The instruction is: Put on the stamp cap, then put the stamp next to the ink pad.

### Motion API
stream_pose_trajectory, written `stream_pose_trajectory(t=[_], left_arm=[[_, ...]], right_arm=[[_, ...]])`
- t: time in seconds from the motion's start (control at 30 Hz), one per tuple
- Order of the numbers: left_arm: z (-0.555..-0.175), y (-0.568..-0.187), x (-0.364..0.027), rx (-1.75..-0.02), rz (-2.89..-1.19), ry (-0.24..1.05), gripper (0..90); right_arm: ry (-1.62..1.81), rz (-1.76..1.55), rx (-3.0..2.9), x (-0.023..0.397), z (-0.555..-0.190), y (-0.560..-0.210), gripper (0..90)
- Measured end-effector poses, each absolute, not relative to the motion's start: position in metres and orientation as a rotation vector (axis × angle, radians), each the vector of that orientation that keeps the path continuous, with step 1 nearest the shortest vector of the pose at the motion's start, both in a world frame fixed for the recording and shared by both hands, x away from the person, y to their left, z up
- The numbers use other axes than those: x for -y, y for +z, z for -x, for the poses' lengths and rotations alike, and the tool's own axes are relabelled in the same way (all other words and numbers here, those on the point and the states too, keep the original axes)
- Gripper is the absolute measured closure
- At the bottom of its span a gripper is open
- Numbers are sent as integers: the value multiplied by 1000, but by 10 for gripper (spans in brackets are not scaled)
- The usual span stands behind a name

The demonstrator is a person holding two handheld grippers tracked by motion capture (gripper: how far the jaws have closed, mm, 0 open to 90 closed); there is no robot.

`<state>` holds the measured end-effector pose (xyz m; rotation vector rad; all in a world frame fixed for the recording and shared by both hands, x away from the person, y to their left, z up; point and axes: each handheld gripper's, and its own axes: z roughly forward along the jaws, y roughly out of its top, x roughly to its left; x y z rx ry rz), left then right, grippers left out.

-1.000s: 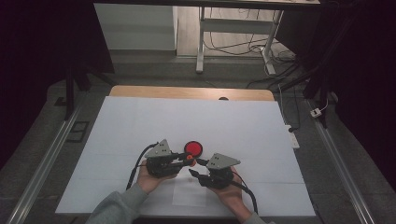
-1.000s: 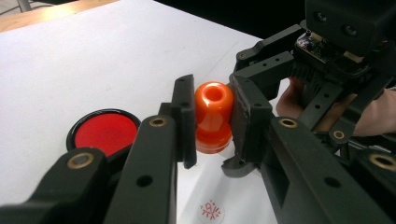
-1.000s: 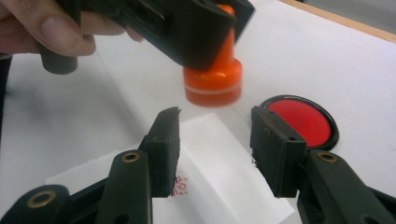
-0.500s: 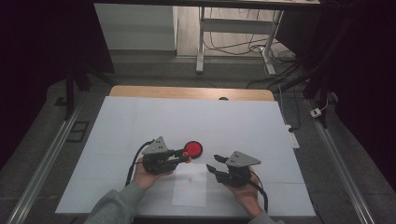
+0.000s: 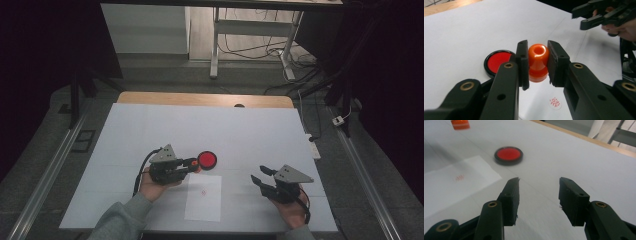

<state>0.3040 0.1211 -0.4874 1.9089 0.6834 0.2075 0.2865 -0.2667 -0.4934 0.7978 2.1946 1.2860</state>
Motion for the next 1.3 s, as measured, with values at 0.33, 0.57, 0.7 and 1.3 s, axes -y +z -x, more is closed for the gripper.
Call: stream_pose_trajectory(t=[0.33, 0.57, 0.7, 1.3], left_arm=[[-310, -485, -128, -721, -1909, 248, 723], [-316, -480, -130, -728, -1913, 277, 723], [-318, -482, -131, -736, -1923, 277, 723], [-338, -499, -127, -801, -1971, 290, 721]], right_arm=[[1274, -841, -2156, 292, -283, -494, 510], [1273, -838, -2159, 290, -284, -494, 509], [1272, -839, -2160, 290, -284, -495, 509], [1265, -841, -2177, 288, -286, -498, 508]])
